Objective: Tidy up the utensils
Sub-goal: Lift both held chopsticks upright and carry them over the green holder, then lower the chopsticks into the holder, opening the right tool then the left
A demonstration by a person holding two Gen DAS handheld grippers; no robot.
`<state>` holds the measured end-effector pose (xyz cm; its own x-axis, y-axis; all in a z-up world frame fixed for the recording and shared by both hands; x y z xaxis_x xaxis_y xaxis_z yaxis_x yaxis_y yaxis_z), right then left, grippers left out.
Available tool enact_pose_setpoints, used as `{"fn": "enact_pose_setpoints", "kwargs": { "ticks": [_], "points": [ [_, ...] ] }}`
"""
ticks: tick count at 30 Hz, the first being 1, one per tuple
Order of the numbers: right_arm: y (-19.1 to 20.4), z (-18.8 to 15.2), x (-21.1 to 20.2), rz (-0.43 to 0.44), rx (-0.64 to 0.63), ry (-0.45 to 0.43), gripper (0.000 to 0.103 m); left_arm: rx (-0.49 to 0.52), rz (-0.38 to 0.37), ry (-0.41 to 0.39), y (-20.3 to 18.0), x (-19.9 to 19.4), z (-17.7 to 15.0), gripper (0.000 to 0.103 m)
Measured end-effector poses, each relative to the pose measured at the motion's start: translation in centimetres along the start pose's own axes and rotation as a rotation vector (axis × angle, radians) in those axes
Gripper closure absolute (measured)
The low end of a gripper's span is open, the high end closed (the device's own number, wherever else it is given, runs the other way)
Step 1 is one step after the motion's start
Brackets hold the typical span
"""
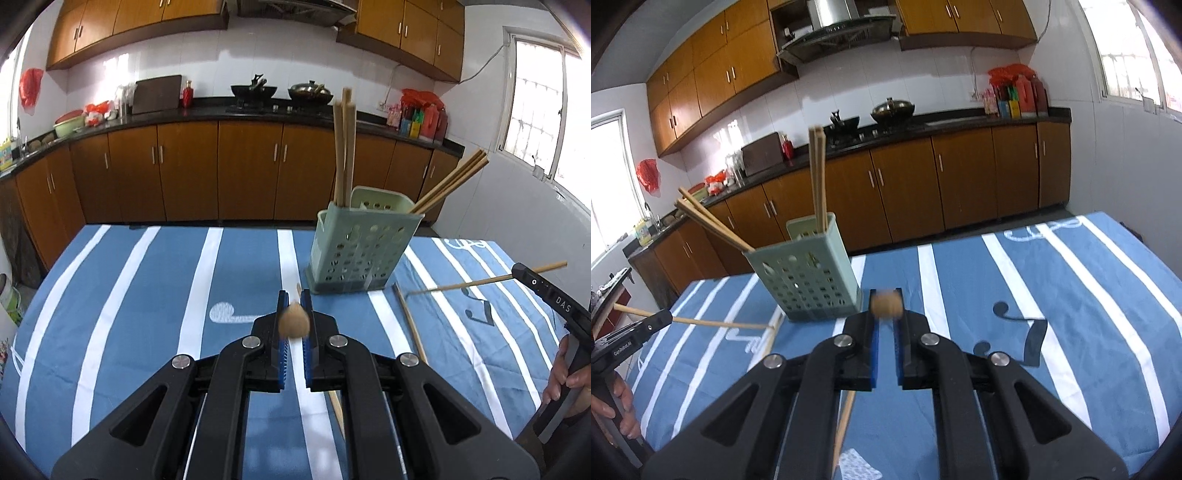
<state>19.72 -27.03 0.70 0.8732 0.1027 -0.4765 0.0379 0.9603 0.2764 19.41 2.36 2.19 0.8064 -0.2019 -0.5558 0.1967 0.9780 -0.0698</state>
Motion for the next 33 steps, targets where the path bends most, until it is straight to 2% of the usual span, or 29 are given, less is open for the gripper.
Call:
{"fn": "enact_pose_setpoints", "kwargs": {
  "ticks": [8, 12, 14, 21, 25, 29, 33],
  "points": [
    [1.5, 2.5, -1.5, 0.027, -0.046, -0.070, 0.095, 0.027, 0.001, -0.031, -0.4, -0.9, 1.7, 0.096],
    [2.7, 4.7, -3.1, 0.090, -0.058, -0.079, 0.095, 0.057, -0.035, -0.051, -1.0, -2.1, 3.1, 0.096],
    [3.4, 6.3, -4.4, 0.151, -0.056, -0.083, 0.095, 0.071, -0.070, -0.063, -1.5, -3.1, 4.1, 0.096],
    [5.9, 11.3, -8.0, 0.266, -0.081, -0.159, 0.095, 0.137, -0.123, -0.160, -3.6, -6.2, 7.8, 0.096],
    [7.3, 13.2, -7.5, 0.245, -0.106, -0.184, 0.095, 0.119, -0.121, -0.212, -4.1, -6.5, 10.5, 0.096],
    [8.4, 14.5, -4.7, 0.219, -0.123, -0.148, 0.095, 0.103, -0.090, -0.257, -4.3, -5.5, 12.8, 0.096],
    [8.9, 14.8, -1.2, 0.183, -0.130, -0.083, 0.095, 0.094, -0.075, -0.212, -4.5, -2.3, 13.8, 0.096]
  ]
}}
Point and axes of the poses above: each gripper's, at about its wrist camera, not at the fingertips, and x roughly the way its jaws point, y to its left, z to its top, the point moved 2 cm from there along x, roughly the way its jaws point, and after that the axes turned 3 degrees about x, right-handed, at the moved point
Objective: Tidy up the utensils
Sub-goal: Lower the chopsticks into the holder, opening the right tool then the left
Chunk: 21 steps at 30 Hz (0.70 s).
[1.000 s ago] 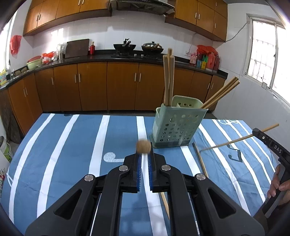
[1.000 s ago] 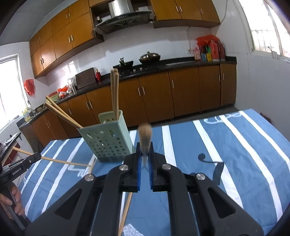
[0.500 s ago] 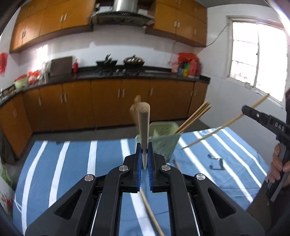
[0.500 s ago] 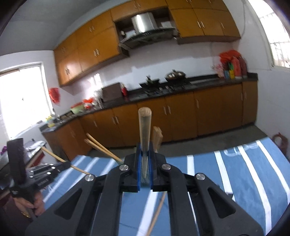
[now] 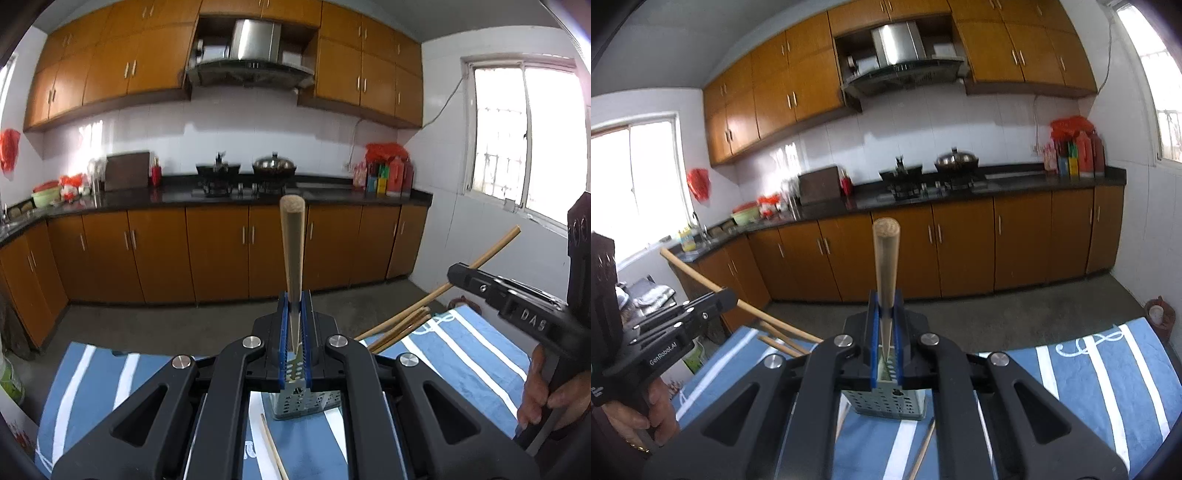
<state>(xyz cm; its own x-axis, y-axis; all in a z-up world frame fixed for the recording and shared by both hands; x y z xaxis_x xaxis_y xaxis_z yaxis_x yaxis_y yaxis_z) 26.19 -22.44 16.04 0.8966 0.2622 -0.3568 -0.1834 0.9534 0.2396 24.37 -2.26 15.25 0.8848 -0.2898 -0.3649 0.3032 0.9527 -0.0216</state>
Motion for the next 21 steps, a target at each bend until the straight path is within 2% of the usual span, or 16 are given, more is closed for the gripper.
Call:
{"fn": "enact_pose_setpoints", "kwargs": {
  "ticks": [4, 11, 16, 18, 21],
  "points": [
    [-0.3, -0.7, 2.8, -0.010, 0.002, 0.069, 0.095, -0.004, -0.014, 0.062, 0.1, 2.0, -1.3, 0.096],
    [-0.5, -1.7, 6.0, -0.024, 0.008, 0.130, 0.095, -0.031, -0.022, 0.126, 0.6, 4.3, -2.6, 0.096],
    [-0.6, -2.3, 6.9, -0.031, 0.025, 0.149, 0.092, -0.040, -0.024, 0.161, 0.7, 5.4, -3.3, 0.096],
    [-0.7, -2.4, 6.8, -0.031, 0.027, 0.142, 0.085, -0.045, -0.025, 0.158, 0.8, 5.2, -3.3, 0.096],
    [-0.8, -2.4, 6.5, -0.033, 0.031, 0.134, 0.084, -0.047, -0.022, 0.155, 0.8, 4.8, -3.3, 0.096]
  ]
}}
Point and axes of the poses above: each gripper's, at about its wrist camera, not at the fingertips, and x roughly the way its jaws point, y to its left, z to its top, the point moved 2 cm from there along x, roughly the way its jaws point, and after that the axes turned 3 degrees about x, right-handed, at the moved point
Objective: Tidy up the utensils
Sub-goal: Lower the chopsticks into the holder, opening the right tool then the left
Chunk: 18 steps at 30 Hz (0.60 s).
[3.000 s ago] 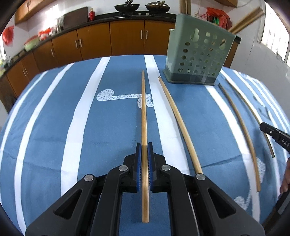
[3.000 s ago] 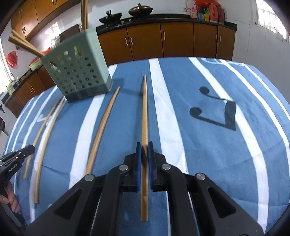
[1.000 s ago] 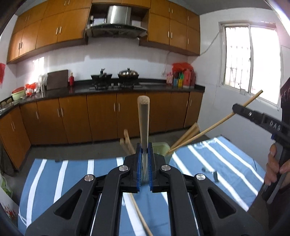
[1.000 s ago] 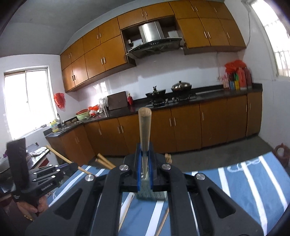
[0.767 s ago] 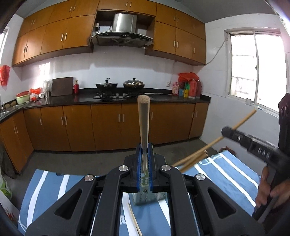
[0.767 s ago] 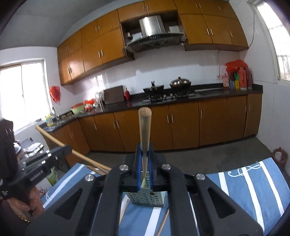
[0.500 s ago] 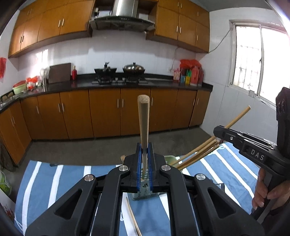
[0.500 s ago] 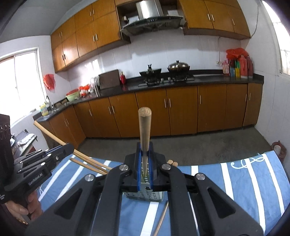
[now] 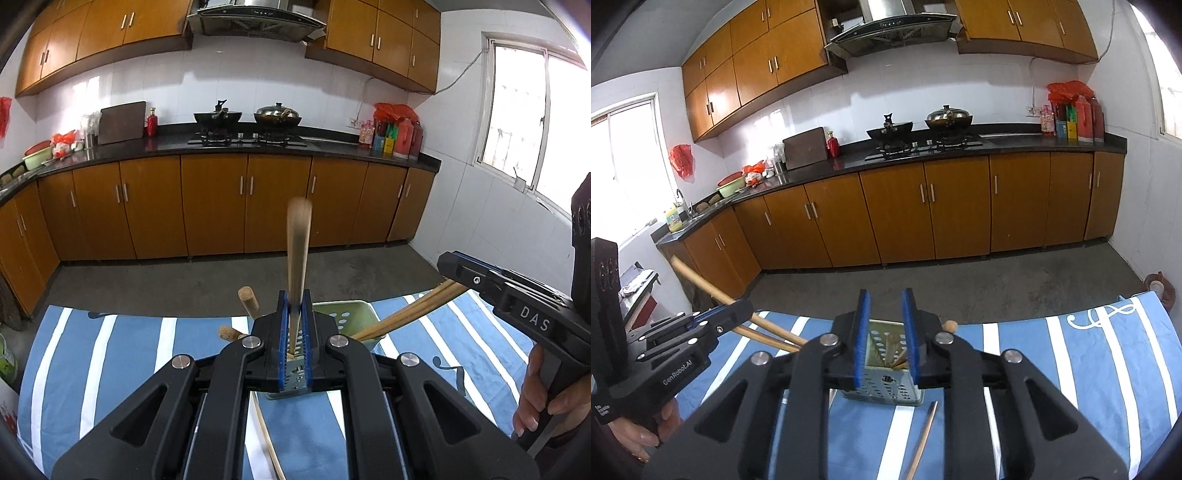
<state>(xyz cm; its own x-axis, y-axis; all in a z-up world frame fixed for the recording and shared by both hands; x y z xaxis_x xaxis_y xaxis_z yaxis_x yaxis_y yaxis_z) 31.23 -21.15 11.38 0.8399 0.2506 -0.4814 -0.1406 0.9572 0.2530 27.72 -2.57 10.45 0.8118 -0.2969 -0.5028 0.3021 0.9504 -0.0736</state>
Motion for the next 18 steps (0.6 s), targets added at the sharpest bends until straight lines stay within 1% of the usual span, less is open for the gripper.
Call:
{"fn": "enact_pose_setpoints", "kwargs": {
  "ticks": [2, 5, 6, 7, 10, 13, 15, 17, 18],
  "points": [
    [0.0, 0.0, -0.3, 0.001, 0.003, -0.006, 0.084, -0.005, 0.001, -0.005, 0.0, -0.3, 0.2, 0.094],
    [-0.1, -0.2, -1.2, -0.001, -0.001, -0.025, 0.082, -0.017, 0.004, -0.021, 0.0, -1.0, 0.6, 0.086],
    [-0.1, -0.3, -1.7, -0.005, -0.005, -0.035, 0.080, -0.018, 0.007, -0.025, -0.1, -1.1, 0.7, 0.080],
    [-0.1, -0.3, -2.2, -0.009, -0.011, -0.046, 0.079, -0.019, 0.009, -0.033, -0.1, -1.5, 0.7, 0.077],
    [-0.2, -0.6, -4.1, -0.018, -0.021, -0.077, 0.079, -0.022, 0.017, -0.050, 0.0, -2.5, 0.7, 0.077],
    [-1.0, -2.0, -6.5, -0.032, -0.012, -0.109, 0.077, -0.028, 0.025, -0.073, 0.0, -4.0, 0.4, 0.077],
    [-1.8, -3.5, -7.5, -0.042, 0.001, -0.107, 0.074, -0.022, 0.031, -0.086, 0.0, -5.2, -0.3, 0.077],
    [-2.6, -5.4, -7.8, -0.065, 0.011, -0.086, 0.073, -0.012, 0.044, -0.088, 0.0, -6.2, -1.8, 0.077],
    [-2.9, -6.5, -7.7, -0.078, 0.016, -0.068, 0.073, -0.010, 0.053, -0.077, 0.1, -6.6, -3.0, 0.077]
  ]
}}
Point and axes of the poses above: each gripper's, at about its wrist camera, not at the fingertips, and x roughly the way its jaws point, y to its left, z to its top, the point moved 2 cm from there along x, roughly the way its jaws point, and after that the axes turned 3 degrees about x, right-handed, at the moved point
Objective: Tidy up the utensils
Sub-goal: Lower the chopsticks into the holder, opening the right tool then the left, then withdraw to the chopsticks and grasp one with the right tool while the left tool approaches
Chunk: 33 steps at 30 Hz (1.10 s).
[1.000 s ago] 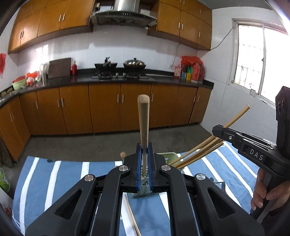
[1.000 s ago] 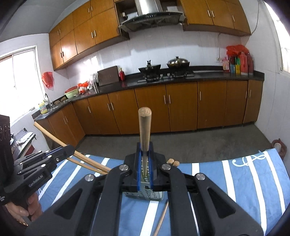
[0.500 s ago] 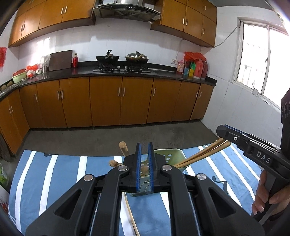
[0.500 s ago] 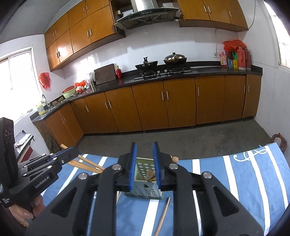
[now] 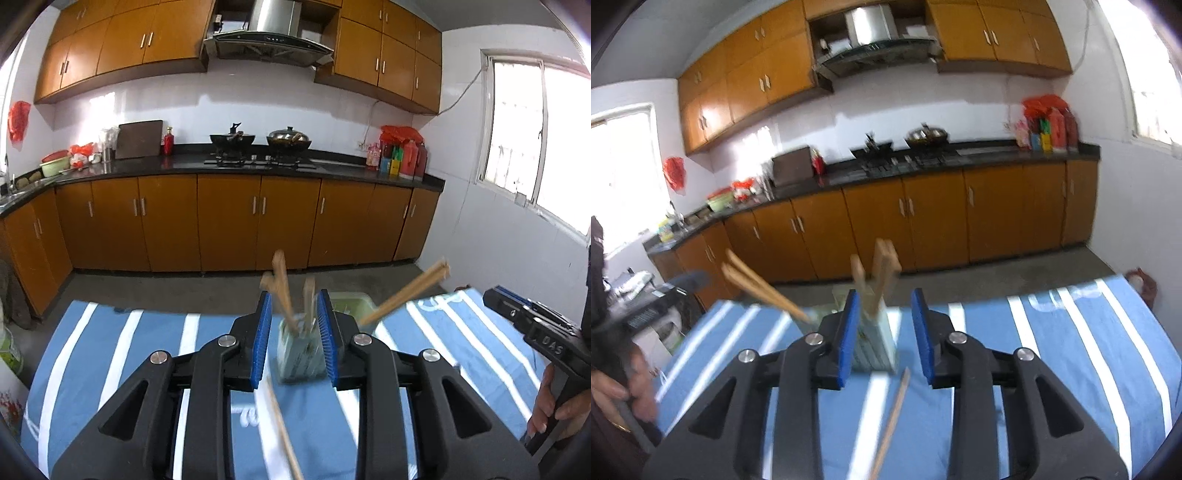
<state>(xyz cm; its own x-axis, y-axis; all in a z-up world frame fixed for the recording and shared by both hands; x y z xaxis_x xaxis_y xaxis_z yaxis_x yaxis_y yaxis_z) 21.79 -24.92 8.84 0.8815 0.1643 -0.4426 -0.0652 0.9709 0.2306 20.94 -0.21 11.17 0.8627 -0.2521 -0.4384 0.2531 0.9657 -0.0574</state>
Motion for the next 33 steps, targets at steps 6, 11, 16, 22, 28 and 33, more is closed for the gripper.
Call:
{"fn": "enact_pose_setpoints", "kwargs": {
  "ticks": [6, 11, 16, 22, 28, 33],
  "points": [
    [-1.9, -9.6, 3.7, -0.049, 0.068, 0.228, 0.073, -0.029, 0.032, 0.154, 1.2, 1.4, -7.6, 0.072],
    [-0.7, -16.4, 5.8, -0.042, 0.083, 0.361, 0.073, -0.076, 0.071, 0.271, 1.9, 2.9, -13.3, 0.072],
    [0.8, -19.4, 6.7, -0.058, 0.044, 0.399, 0.074, -0.125, 0.075, 0.324, 2.3, 3.4, -16.0, 0.072],
    [1.6, -20.1, 7.7, -0.115, -0.017, 0.403, 0.082, -0.125, 0.079, 0.336, 2.1, 3.6, -17.0, 0.072],
    [0.5, -19.3, 8.5, -0.172, -0.008, 0.397, 0.095, -0.120, 0.056, 0.353, 1.5, 4.2, -17.4, 0.072],
    [-2.9, -17.9, 9.4, -0.249, 0.080, 0.396, 0.095, -0.107, 0.012, 0.364, 0.3, 4.8, -17.6, 0.072]
  ]
}}
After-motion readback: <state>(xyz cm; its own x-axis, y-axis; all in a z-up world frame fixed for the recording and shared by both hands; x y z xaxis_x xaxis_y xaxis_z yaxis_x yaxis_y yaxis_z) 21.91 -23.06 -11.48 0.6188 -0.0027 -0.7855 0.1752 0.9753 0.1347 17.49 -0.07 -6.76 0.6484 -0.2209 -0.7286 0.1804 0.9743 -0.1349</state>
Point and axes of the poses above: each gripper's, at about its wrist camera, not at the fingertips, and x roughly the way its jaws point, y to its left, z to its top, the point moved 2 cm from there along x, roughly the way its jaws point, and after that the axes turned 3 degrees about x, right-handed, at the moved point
